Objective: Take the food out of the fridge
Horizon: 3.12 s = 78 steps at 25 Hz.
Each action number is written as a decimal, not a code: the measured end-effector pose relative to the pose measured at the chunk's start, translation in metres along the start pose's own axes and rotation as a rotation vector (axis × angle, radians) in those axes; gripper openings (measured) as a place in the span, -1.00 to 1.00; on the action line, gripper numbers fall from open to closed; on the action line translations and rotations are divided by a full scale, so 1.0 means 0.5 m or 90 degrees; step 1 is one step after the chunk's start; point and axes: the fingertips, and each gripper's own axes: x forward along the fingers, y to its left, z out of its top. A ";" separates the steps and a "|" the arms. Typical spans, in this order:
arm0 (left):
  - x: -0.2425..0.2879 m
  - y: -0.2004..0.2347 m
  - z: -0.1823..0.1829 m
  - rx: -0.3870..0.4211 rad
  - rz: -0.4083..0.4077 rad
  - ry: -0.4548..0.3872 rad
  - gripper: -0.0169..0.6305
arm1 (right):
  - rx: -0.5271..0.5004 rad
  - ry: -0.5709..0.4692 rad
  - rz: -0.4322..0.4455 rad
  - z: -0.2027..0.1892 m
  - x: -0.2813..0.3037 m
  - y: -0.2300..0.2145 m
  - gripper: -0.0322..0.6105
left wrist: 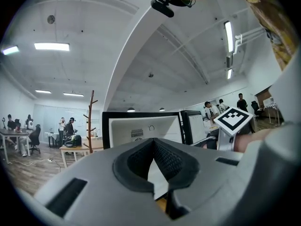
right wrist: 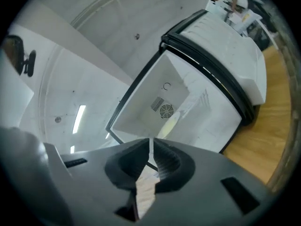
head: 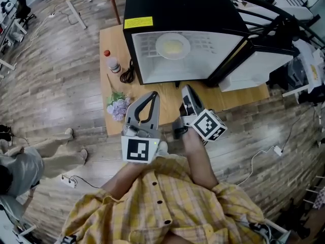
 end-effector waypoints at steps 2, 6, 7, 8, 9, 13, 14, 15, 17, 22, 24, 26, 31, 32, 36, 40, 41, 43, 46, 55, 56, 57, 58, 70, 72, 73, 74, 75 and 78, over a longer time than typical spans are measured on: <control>0.008 0.013 0.008 0.000 -0.002 -0.006 -0.92 | 0.081 -0.003 0.002 -0.007 0.016 -0.011 -0.73; 0.022 0.022 0.026 0.028 -0.017 -0.015 -0.92 | 0.211 -0.013 -0.006 -0.021 0.038 -0.039 -0.64; 0.025 0.024 0.029 0.032 -0.020 -0.016 -0.92 | 0.232 -0.017 -0.009 -0.022 0.044 -0.045 -0.64; 0.029 0.027 0.031 0.034 -0.022 -0.018 -0.92 | 0.251 -0.022 -0.011 -0.023 0.051 -0.052 -0.63; 0.032 0.030 0.031 0.036 -0.024 -0.019 -0.92 | 0.266 -0.026 -0.013 -0.022 0.058 -0.058 -0.62; 0.044 0.043 0.028 0.036 -0.028 -0.017 -0.92 | 0.337 -0.036 -0.001 -0.019 0.094 -0.074 -0.54; 0.045 0.047 0.027 0.036 -0.027 -0.016 -0.92 | 0.346 -0.038 0.004 -0.017 0.103 -0.076 -0.49; 0.046 0.049 0.026 0.039 -0.028 -0.016 -0.92 | 0.342 -0.039 0.006 -0.014 0.112 -0.076 -0.46; 0.048 0.054 0.023 0.045 -0.031 -0.015 -0.92 | 0.336 -0.044 0.004 -0.008 0.126 -0.079 -0.45; 0.054 0.065 0.014 0.049 -0.035 -0.009 -0.92 | 0.383 -0.051 -0.017 -0.013 0.162 -0.099 -0.40; 0.056 0.068 0.010 0.046 -0.035 -0.008 -0.92 | 0.410 -0.056 -0.008 -0.016 0.179 -0.109 -0.39; 0.057 0.071 0.005 0.044 -0.035 -0.007 -0.92 | 0.426 -0.055 -0.004 -0.019 0.196 -0.116 -0.39; 0.057 0.084 -0.001 0.052 -0.029 -0.008 -0.92 | 0.439 -0.060 -0.007 -0.014 0.237 -0.140 -0.40; 0.057 0.088 -0.002 0.051 -0.028 -0.006 -0.92 | 0.438 -0.061 -0.009 -0.012 0.243 -0.144 -0.40; 0.057 0.101 -0.005 0.048 -0.023 -0.002 -0.92 | 0.450 -0.064 -0.016 -0.009 0.263 -0.153 -0.40; 0.062 0.105 -0.010 0.048 -0.025 0.002 -0.92 | 0.460 -0.068 -0.016 -0.006 0.282 -0.156 -0.45; 0.063 0.106 -0.011 0.045 -0.025 0.001 -0.92 | 0.462 -0.067 -0.017 -0.006 0.286 -0.157 -0.47; 0.064 0.111 -0.013 0.039 -0.023 0.000 -0.92 | 0.466 -0.064 -0.020 -0.005 0.296 -0.158 -0.52; 0.063 0.116 -0.013 0.046 -0.023 0.000 -0.92 | 0.468 -0.062 -0.023 -0.005 0.309 -0.161 -0.59; 0.054 0.106 -0.014 0.049 -0.026 0.003 -0.92 | 0.469 -0.045 -0.054 -0.024 0.287 -0.165 -0.85; 0.054 0.104 -0.012 0.050 -0.025 0.003 -0.92 | 0.473 -0.041 -0.056 -0.028 0.279 -0.162 -0.85; 0.053 0.101 -0.009 0.051 -0.026 0.002 -0.92 | 0.477 -0.038 -0.057 -0.030 0.270 -0.159 -0.85; 0.052 0.098 -0.006 0.052 -0.026 0.001 -0.92 | 0.479 -0.036 -0.056 -0.031 0.261 -0.155 -0.85; 0.036 0.053 0.010 0.039 -0.027 -0.010 -0.92 | 0.498 -0.027 -0.033 -0.023 0.148 -0.079 -0.85; 0.035 0.046 0.013 0.041 -0.029 -0.012 -0.92 | 0.499 -0.028 -0.026 -0.018 0.133 -0.066 -0.85; 0.034 0.042 0.014 0.041 -0.029 -0.012 -0.92 | 0.498 -0.030 -0.019 -0.015 0.126 -0.060 -0.85; 0.032 0.040 0.014 0.039 -0.029 -0.012 -0.92 | 0.496 -0.031 -0.010 -0.012 0.119 -0.053 -0.85; 0.031 0.038 0.013 0.037 -0.029 -0.012 -0.92 | 0.494 -0.032 -0.002 -0.011 0.113 -0.046 -0.85; 0.028 0.034 0.013 0.034 -0.029 -0.013 -0.92 | 0.491 -0.028 0.006 -0.011 0.093 -0.029 -0.85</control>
